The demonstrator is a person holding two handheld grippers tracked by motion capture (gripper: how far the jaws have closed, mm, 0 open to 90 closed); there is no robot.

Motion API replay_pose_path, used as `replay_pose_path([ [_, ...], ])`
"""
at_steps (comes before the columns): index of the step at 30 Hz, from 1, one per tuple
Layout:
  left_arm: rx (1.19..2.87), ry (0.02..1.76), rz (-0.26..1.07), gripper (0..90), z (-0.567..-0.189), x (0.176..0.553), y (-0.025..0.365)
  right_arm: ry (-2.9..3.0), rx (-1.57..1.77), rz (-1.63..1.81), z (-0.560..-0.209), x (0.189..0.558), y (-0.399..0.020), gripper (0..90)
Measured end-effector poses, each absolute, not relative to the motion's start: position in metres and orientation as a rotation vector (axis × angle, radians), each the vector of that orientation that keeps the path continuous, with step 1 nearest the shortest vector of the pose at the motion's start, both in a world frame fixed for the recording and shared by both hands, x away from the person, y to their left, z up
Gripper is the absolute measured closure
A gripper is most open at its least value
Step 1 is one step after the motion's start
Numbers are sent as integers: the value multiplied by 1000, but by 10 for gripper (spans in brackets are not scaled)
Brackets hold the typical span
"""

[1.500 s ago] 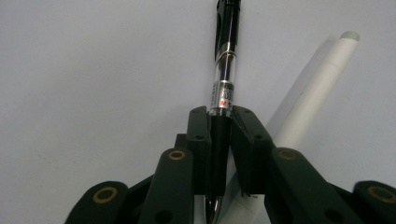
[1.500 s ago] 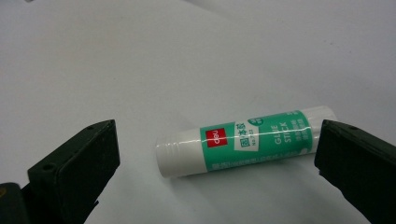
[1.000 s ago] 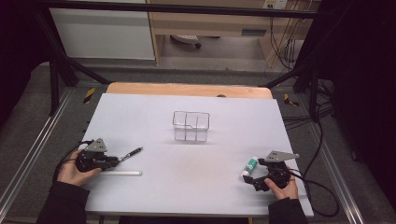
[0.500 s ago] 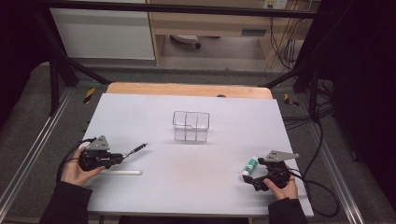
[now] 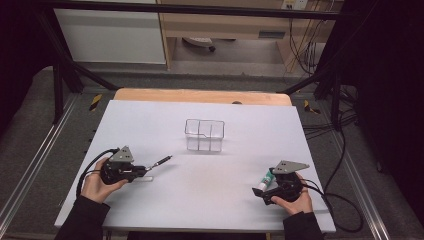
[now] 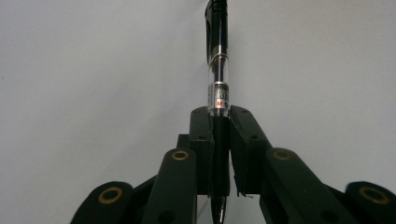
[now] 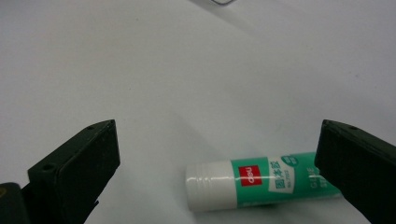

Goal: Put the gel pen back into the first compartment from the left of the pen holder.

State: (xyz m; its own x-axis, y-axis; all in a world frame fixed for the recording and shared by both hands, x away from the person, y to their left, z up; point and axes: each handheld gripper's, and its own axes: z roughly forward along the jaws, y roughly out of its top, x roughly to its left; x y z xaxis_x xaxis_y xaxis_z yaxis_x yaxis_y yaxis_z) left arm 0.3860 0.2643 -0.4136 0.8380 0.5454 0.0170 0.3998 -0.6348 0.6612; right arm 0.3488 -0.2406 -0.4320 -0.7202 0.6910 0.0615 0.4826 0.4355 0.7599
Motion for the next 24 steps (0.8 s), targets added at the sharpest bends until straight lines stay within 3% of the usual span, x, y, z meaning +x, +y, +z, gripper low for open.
replay_pose_path([
  [24,2371,579,260,788,-404,380,233,2506,805,1069,-426,349,-191,6],
])
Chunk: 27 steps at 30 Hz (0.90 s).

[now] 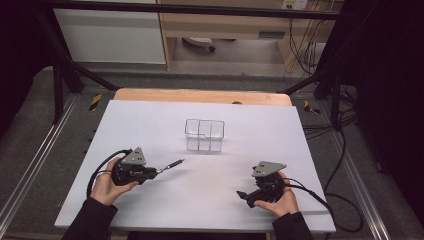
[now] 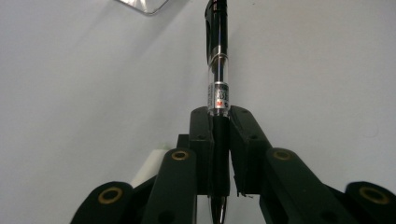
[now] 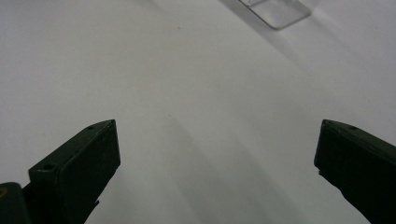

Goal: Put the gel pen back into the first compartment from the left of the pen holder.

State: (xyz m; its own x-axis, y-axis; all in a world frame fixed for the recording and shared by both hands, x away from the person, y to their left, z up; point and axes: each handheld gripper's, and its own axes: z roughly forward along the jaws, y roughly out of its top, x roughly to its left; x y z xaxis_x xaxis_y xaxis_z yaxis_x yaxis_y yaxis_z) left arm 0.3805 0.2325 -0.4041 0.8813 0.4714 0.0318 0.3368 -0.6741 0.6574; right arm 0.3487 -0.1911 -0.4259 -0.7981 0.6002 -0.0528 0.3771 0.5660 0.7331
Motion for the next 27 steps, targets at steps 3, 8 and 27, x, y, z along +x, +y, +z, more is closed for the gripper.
replay_pose_path([
  [3,2388,549,247,788,-404,379,222,2507,748,1079,-423,349,-176,5],
  [8,2426,498,228,788,-402,378,203,2521,647,1012,-417,346,-153,8],
  [27,2511,330,197,788,-386,378,124,2530,308,795,-407,344,-103,78],
])
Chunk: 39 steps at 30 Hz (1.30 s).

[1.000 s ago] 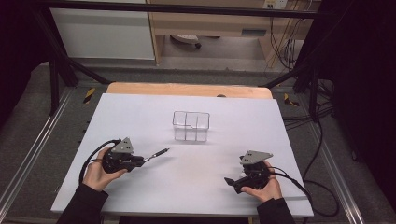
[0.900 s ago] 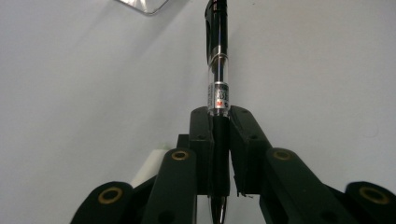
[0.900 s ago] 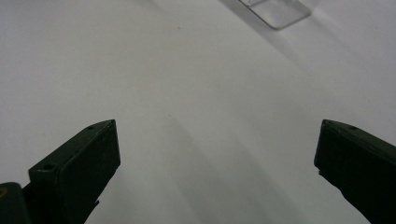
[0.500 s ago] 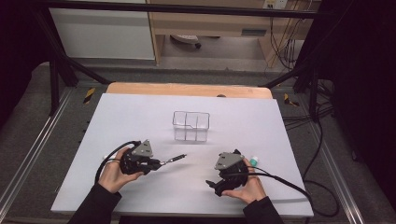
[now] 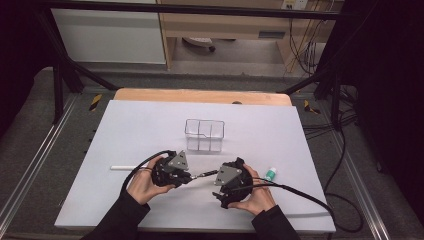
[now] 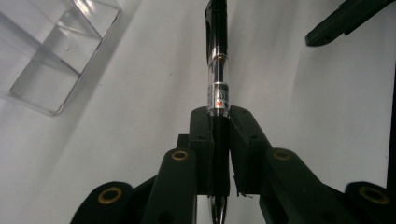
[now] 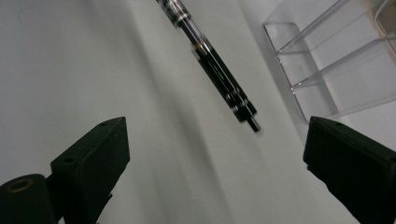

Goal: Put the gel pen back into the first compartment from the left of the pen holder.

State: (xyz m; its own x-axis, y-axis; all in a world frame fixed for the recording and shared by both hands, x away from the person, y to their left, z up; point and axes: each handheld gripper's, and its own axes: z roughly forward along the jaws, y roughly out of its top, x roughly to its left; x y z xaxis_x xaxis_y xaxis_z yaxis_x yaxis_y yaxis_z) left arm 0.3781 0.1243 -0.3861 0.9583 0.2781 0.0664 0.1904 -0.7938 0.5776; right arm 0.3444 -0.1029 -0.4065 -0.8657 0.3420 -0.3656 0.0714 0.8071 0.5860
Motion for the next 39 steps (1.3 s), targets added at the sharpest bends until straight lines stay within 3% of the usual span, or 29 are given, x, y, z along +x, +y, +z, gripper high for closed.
replay_pose_path([
  [10,2538,340,162,788,-389,381,99,2507,112,703,-411,343,-96,254],
  [22,2541,304,127,788,-386,380,73,2482,-100,620,-413,341,-97,532],
  [39,2575,285,111,787,-385,381,58,2394,-323,533,-413,334,-100,785],
])
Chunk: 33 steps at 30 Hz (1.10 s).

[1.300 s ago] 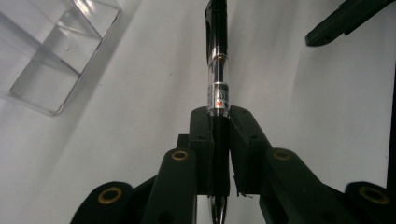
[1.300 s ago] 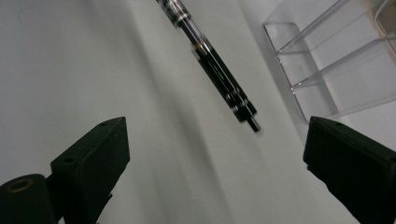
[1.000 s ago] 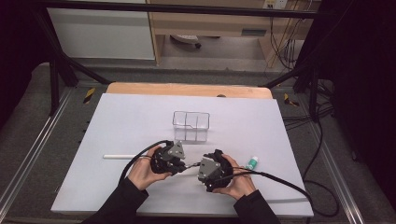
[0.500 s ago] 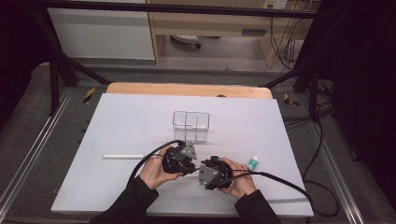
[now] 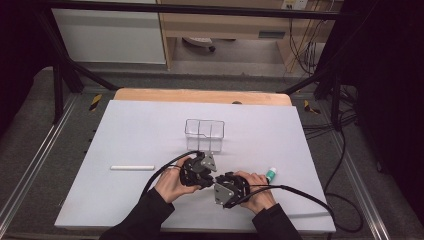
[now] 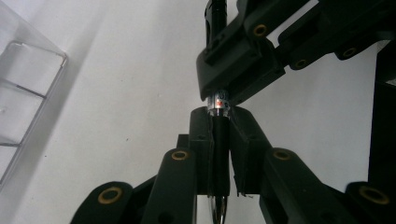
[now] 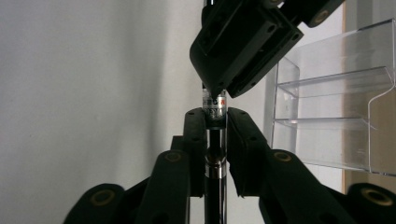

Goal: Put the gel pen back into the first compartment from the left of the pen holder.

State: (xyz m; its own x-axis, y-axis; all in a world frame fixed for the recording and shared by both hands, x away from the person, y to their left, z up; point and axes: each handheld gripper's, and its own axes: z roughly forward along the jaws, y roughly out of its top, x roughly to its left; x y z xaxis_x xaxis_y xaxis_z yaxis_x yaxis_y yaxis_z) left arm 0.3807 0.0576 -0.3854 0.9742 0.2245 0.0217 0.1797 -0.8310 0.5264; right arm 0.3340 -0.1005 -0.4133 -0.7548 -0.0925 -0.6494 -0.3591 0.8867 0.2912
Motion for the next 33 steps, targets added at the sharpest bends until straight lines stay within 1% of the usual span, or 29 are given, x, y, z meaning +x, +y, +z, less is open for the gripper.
replay_pose_path([
  [6,2565,298,106,786,-384,380,59,2387,-349,525,-412,333,-101,793],
  [11,2506,307,104,772,-383,380,65,2377,-349,532,-409,332,-102,796],
  [21,2446,353,282,427,-382,374,104,2397,-263,520,-404,341,-109,796],
  [26,2408,442,317,288,-390,374,128,2401,-211,524,-400,348,-112,795],
  [33,2363,541,354,142,-406,370,157,2403,-102,584,-394,355,-118,795],
])
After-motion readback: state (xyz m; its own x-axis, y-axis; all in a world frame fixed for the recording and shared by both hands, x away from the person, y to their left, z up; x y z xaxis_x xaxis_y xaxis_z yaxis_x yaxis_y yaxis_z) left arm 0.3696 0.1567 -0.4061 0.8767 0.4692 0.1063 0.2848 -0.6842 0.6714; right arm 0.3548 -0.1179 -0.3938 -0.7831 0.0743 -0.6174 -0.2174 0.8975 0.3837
